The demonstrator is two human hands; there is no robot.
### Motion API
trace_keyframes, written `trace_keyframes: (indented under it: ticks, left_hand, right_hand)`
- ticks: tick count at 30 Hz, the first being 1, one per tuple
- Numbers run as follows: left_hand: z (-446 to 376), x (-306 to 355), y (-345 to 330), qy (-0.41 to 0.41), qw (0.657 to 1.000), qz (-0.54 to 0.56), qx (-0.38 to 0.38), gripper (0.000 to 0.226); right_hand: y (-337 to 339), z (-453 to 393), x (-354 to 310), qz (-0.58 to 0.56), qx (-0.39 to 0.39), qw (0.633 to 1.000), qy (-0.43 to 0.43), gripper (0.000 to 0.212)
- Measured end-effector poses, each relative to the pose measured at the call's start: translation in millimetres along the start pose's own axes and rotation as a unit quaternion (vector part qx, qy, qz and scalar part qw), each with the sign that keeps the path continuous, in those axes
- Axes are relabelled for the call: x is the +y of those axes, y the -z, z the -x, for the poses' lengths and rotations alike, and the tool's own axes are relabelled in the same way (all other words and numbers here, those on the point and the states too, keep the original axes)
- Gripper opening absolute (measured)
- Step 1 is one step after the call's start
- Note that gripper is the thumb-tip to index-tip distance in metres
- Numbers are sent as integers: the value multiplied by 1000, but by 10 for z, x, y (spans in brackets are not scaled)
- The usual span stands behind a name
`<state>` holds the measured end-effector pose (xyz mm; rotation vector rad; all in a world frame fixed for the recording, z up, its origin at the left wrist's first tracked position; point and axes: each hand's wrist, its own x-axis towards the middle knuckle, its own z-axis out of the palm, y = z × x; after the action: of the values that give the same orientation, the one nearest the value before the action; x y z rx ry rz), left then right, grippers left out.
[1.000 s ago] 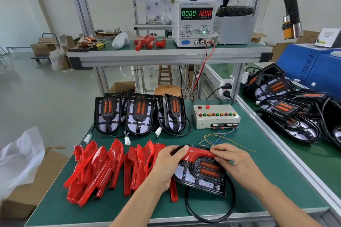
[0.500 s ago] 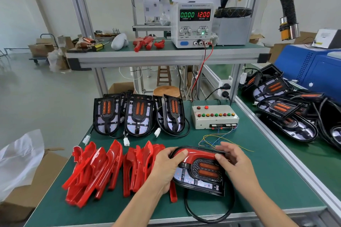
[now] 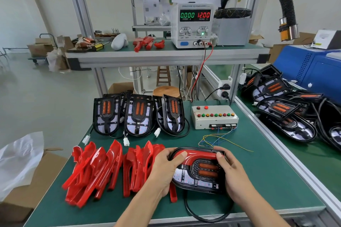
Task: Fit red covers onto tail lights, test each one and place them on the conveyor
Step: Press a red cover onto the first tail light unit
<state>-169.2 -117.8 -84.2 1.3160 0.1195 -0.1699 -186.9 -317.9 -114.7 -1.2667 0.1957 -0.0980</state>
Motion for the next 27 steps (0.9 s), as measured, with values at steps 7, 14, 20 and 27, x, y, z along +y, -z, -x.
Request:
trace_keyframes:
  ticks: [7, 14, 20, 27]
  left_hand:
    - [29, 12, 22, 18, 1000, 18, 10, 19]
    - [42, 26, 12, 13, 1000, 14, 2, 20]
    - [36, 67, -6, 21, 999, 35, -1, 25]
    - [38, 93, 35, 37, 999, 30, -25, 38]
  right_hand:
    - [-38, -11, -58, -56, -6, 997, -54, 19]
    - [-21, 19, -134, -95, -29, 991, -91, 29]
    - [-25, 7, -138, -92, -17, 992, -90, 21]
    - [-69, 33, -146, -80, -1, 994, -80, 21]
